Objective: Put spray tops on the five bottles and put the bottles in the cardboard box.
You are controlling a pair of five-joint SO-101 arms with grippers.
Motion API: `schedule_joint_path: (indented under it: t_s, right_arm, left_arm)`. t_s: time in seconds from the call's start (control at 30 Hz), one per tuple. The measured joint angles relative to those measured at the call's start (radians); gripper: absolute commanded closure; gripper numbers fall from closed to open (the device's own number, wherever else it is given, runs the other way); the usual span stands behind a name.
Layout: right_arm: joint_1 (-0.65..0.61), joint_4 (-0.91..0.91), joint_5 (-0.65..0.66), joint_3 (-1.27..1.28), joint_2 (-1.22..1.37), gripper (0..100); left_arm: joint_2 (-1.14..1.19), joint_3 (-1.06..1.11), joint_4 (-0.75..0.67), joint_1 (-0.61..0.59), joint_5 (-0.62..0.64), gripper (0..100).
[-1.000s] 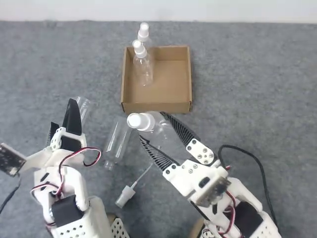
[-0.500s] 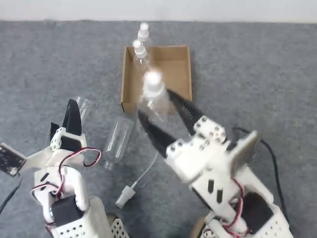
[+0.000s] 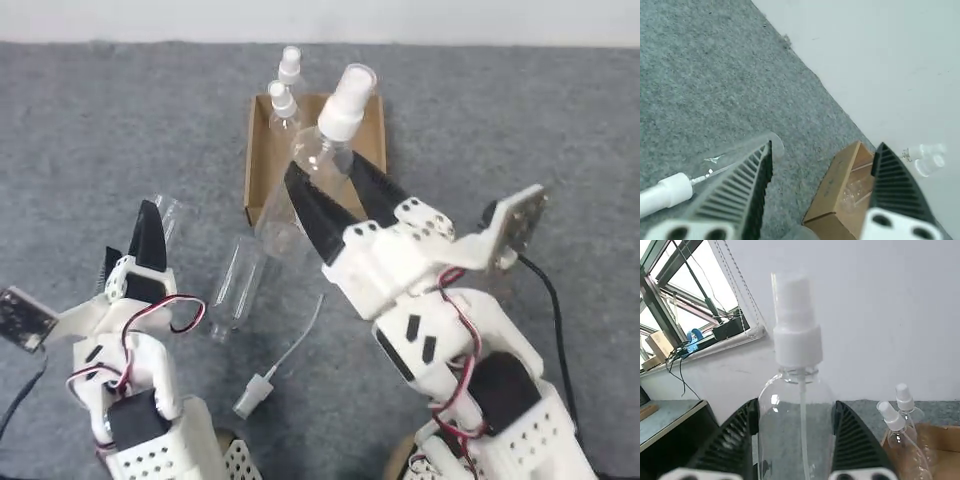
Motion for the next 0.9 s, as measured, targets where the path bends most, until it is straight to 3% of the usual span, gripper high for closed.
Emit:
schedule_joint_path:
  t_s: [0.6, 0.9]
  right_arm:
    - [0.0, -0.002, -0.008, -0.25, 0.543, 98.5]
    - [0.04, -0.238, 0.1, -0.21, 0.666, 98.6]
  left_arm:
    - [0.0, 0.0, 0.0, 0.0, 0.0, 70]
    - [0.0, 0.0, 0.0, 0.0, 0.0, 70]
